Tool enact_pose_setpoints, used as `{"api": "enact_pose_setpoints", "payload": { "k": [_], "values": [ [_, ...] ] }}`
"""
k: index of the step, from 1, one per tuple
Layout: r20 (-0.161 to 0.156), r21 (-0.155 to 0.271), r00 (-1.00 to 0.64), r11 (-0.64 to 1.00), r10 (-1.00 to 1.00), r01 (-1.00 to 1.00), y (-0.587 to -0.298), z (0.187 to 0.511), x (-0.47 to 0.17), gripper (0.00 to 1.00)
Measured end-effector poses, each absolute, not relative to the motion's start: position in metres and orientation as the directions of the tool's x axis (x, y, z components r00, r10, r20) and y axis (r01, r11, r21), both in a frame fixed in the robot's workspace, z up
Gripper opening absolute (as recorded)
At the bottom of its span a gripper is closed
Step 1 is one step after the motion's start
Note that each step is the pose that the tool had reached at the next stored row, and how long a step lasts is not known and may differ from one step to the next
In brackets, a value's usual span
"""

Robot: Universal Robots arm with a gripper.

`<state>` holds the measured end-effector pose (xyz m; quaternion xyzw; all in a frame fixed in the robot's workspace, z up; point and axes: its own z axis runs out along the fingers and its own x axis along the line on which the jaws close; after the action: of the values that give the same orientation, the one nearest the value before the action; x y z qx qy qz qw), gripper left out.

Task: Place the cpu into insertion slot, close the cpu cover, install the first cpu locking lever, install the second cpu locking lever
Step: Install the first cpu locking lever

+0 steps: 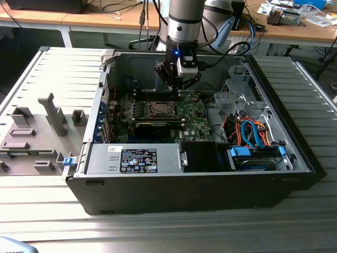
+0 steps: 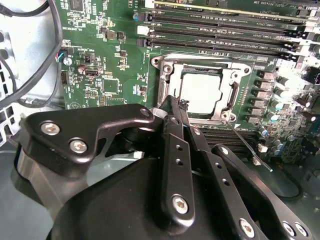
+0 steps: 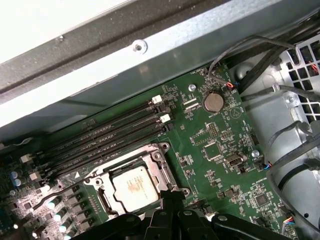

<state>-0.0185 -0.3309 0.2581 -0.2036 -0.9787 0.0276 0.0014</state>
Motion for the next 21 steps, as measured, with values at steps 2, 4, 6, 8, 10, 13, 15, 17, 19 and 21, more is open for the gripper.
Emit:
{"api": "enact_pose_setpoints", "payload": {
  "k": [2,4,6,8,10,13,15,17,19,21],
  "values": [
    [-0.009,-0.054,-0.918,0.916,0.397,0.397,-0.3309,0.2580,-0.0185,0.11],
    [-0.009,-0.054,-0.919,0.917,0.395,0.395,-0.3309,0.2580,-0.0185,0.11],
    [-0.009,-0.054,-0.919,0.918,0.393,0.393,-0.3309,0.2581,-0.0185,0.11],
    [-0.009,-0.055,-0.920,0.919,0.392,0.391,-0.3309,0.2581,-0.0185,0.11],
    [-0.009,-0.054,-0.921,0.919,0.390,0.390,-0.3309,0.2581,-0.0185,0.11],
    [-0.009,-0.054,-0.922,0.920,0.387,0.387,-0.3309,0.2581,-0.0185,0.11],
    [-0.009,-0.054,-0.923,0.921,0.385,0.385,-0.3309,0.2580,-0.0185,0.11],
    [-0.009,-0.055,-0.924,0.922,0.383,0.383,-0.3309,0.2581,-0.0185,0.11],
    [-0.009,-0.054,-0.925,0.923,0.380,0.380,-0.3309,0.2581,-0.0185,0.11],
    [-0.009,-0.054,-0.926,0.924,0.378,0.378,-0.3309,0.2580,-0.0185,0.11]
  ]
}}
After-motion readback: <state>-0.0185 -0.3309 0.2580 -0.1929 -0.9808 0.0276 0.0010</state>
